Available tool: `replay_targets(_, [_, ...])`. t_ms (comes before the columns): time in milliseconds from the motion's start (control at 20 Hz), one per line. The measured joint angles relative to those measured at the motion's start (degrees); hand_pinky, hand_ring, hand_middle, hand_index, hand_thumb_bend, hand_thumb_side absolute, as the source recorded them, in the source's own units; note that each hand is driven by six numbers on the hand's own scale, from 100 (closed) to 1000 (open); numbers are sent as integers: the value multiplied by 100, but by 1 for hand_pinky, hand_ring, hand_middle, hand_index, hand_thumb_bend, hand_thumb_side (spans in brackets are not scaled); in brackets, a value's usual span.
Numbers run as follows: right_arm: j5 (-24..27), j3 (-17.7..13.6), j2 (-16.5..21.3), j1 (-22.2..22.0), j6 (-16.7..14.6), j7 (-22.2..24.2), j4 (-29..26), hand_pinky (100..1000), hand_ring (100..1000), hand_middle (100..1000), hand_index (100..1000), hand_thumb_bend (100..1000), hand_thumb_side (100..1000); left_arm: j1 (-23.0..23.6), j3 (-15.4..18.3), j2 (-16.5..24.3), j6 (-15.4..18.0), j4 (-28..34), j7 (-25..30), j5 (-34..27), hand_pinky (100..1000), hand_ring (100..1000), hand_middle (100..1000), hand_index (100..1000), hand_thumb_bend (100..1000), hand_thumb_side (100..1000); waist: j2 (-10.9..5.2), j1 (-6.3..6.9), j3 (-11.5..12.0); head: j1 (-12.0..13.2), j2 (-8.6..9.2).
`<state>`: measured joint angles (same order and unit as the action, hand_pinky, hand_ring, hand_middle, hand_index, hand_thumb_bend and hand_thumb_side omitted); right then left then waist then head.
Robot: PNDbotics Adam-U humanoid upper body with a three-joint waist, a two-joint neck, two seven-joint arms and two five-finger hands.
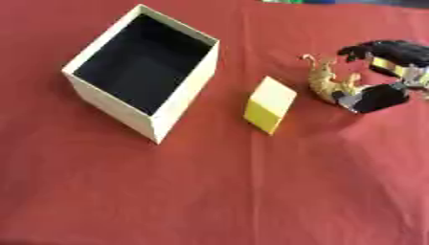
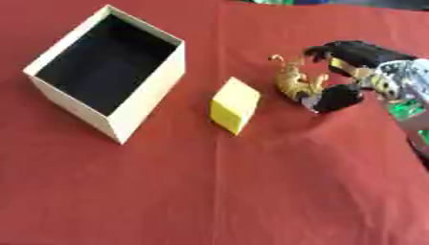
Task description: Pick up objects on the table and place them in the box.
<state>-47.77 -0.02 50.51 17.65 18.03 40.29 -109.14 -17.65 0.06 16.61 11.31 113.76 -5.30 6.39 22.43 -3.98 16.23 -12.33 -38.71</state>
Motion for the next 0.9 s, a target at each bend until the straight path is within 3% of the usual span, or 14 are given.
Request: replay_targets(900, [-229,1,-67,51,95,24,279,916,947,877,1000,239,469,-1,0,-2,7,0,7,21,645,858,850,812,103,851,87,-19,82,8,84])
